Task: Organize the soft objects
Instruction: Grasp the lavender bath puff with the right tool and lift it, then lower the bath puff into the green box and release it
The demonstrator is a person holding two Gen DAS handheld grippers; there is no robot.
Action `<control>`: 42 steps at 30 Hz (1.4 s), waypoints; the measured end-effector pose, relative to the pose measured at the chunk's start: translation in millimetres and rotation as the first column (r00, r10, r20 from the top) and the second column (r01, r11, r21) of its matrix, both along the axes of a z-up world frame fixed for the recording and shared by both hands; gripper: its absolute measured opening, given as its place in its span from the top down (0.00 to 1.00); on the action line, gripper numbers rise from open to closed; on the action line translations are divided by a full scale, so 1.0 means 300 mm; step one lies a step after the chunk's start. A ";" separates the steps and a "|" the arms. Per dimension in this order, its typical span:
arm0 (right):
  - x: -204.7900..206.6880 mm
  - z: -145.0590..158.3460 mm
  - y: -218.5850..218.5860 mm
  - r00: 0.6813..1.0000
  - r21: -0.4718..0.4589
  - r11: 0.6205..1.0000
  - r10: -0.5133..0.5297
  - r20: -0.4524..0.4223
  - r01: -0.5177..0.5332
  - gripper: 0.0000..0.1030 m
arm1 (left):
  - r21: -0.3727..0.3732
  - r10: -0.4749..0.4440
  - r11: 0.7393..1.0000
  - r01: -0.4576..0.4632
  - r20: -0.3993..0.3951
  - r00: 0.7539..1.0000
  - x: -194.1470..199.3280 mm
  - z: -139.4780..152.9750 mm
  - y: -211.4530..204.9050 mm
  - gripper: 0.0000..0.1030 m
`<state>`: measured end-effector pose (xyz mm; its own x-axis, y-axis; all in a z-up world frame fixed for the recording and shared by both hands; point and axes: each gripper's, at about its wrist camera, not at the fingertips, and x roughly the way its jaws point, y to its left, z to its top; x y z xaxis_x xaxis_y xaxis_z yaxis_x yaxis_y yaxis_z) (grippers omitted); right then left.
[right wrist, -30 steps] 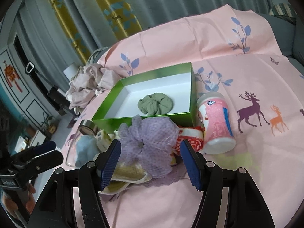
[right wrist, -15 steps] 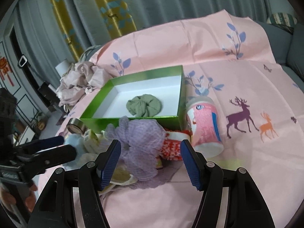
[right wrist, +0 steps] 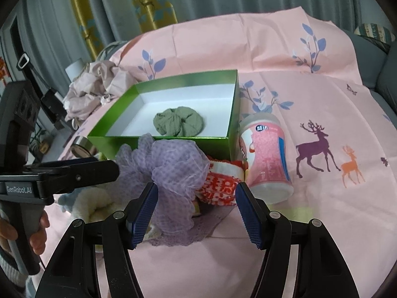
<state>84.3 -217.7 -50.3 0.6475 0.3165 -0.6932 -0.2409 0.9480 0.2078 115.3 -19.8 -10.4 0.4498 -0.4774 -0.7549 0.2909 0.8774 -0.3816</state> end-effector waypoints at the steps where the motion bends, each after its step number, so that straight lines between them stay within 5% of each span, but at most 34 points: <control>1: 0.005 -0.004 0.002 1.000 0.005 1.000 0.005 -0.003 -0.005 0.36 | -0.008 -0.012 1.000 0.012 -0.006 1.000 0.003 -0.003 -0.009 0.30; 5: 0.019 -0.023 0.003 1.000 0.020 1.000 0.025 -0.017 -0.024 0.38 | -0.008 -0.043 0.999 0.043 -0.027 0.999 0.006 -0.028 -0.043 0.51; 11: 0.010 -0.035 0.009 0.998 0.032 0.998 0.059 -0.018 -0.058 0.68 | -0.058 -0.032 0.998 0.030 -0.024 0.999 -0.015 -0.033 -0.030 0.80; 15: -0.009 -0.037 0.031 0.996 0.034 0.995 0.091 -0.008 -0.091 0.84 | -0.098 -0.060 0.993 0.059 -0.008 0.998 -0.042 -0.026 -0.041 0.90; 21: -0.063 0.035 0.045 0.992 0.054 0.992 0.107 0.065 -0.110 0.87 | -0.148 -0.040 0.988 0.048 0.059 0.997 -0.090 0.049 -0.017 0.90; 30: -0.004 0.215 0.110 0.966 0.004 0.990 0.139 0.219 -0.143 0.88 | -0.071 0.045 0.997 -0.031 0.211 0.976 -0.007 0.214 0.019 0.89; 40: 0.253 0.198 0.212 0.964 -0.046 0.990 0.141 0.226 -0.134 0.87 | 0.045 0.133 0.988 -0.144 0.198 0.971 0.219 0.159 0.057 0.86; 42: 0.293 0.173 0.222 0.968 -0.061 0.991 0.131 0.213 -0.121 0.87 | 0.079 0.152 0.982 -0.170 0.196 0.969 0.242 0.137 0.061 0.75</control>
<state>172.4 -150.9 1.6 0.7406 0.3755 -0.5572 -0.3933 0.9146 0.0935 187.9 -1.5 30.7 0.6534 -0.3174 -0.6872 0.2016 0.9480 -0.2463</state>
